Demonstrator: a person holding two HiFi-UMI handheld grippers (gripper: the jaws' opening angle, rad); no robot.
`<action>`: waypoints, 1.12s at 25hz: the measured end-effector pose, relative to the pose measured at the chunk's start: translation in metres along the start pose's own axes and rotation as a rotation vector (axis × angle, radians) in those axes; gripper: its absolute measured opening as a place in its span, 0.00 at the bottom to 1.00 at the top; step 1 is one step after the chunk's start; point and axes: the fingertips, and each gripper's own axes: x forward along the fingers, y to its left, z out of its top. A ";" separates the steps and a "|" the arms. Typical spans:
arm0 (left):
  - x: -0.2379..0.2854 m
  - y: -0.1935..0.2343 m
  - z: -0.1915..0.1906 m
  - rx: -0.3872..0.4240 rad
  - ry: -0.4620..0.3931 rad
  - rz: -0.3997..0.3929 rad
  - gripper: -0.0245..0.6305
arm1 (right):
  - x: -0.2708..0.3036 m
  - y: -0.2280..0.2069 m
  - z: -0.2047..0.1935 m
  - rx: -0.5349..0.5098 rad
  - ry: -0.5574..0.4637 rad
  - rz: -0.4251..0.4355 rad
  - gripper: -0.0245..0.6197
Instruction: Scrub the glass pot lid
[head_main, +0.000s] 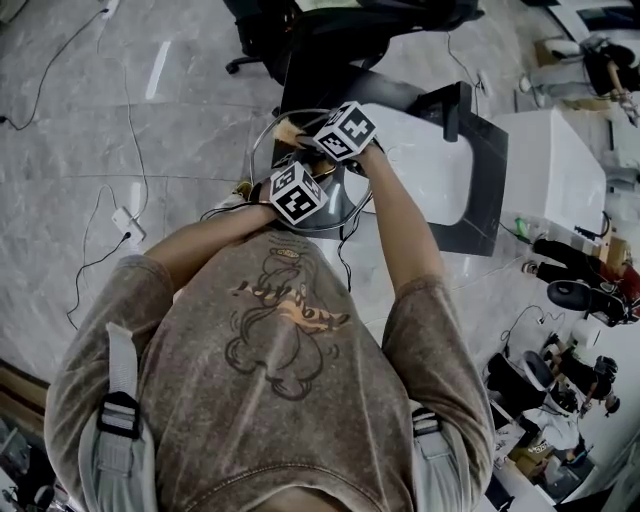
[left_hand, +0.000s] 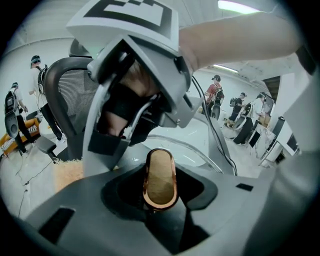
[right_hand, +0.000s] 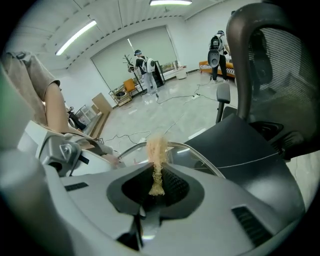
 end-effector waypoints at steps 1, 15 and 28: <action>0.000 0.000 0.000 0.000 0.003 -0.002 0.32 | 0.001 0.000 0.000 0.001 0.002 -0.003 0.13; -0.001 0.000 -0.003 -0.009 0.017 -0.030 0.32 | -0.013 -0.020 -0.014 0.105 -0.071 -0.084 0.13; -0.003 0.000 -0.007 0.014 0.122 -0.087 0.32 | -0.055 -0.027 -0.073 0.302 -0.178 -0.209 0.13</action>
